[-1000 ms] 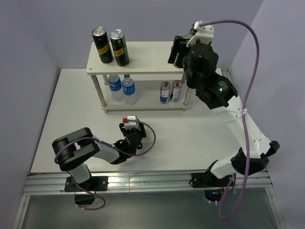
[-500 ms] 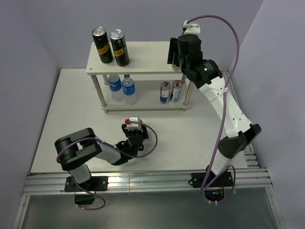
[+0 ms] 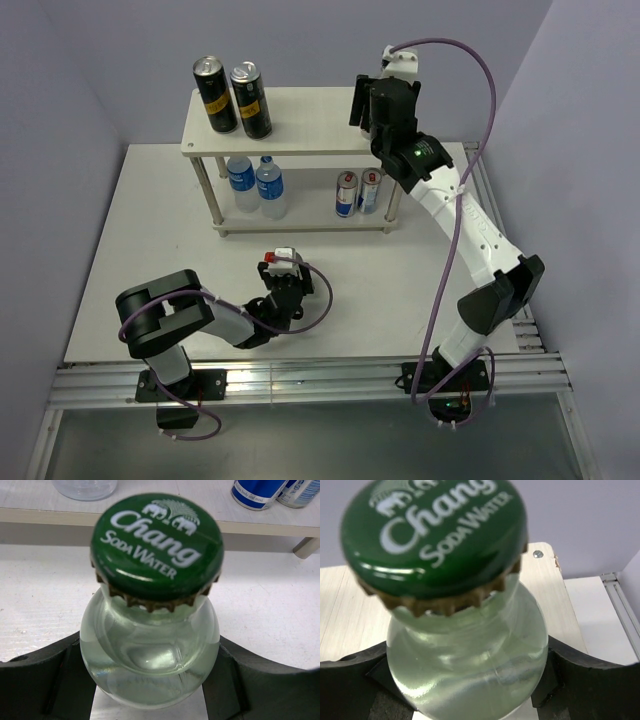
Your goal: Place and organize the beverage onto the shelf
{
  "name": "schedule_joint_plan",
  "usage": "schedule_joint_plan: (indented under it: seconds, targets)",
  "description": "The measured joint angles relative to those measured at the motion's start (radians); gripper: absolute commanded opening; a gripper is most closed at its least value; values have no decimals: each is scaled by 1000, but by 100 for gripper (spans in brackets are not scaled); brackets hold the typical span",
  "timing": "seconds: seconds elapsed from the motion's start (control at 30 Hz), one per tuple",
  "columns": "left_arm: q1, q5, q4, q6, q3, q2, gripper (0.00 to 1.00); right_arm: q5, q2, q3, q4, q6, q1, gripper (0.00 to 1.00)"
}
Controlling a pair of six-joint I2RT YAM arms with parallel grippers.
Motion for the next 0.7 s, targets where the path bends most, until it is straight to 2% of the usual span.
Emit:
schedule_joint_plan:
  seconds: [0.23, 0.3, 0.33, 0.43, 0.7]
  targets:
    - [-2, 0, 0, 0, 0, 0, 0, 49, -7, -71, 136, -19, -1, 0]
    - [-2, 0, 0, 0, 0, 0, 0, 56, -10, -86, 164, -19, -1, 15]
    - [-2, 0, 0, 0, 0, 0, 0, 59, -13, -96, 177, -19, -1, 33]
    - [-2, 0, 0, 0, 0, 2, 0, 61, -30, -130, 215, -19, -1, 54]
    - [-8, -2, 0, 1, 8, 8, 0, 56, -52, -177, 266, -18, -2, 69]
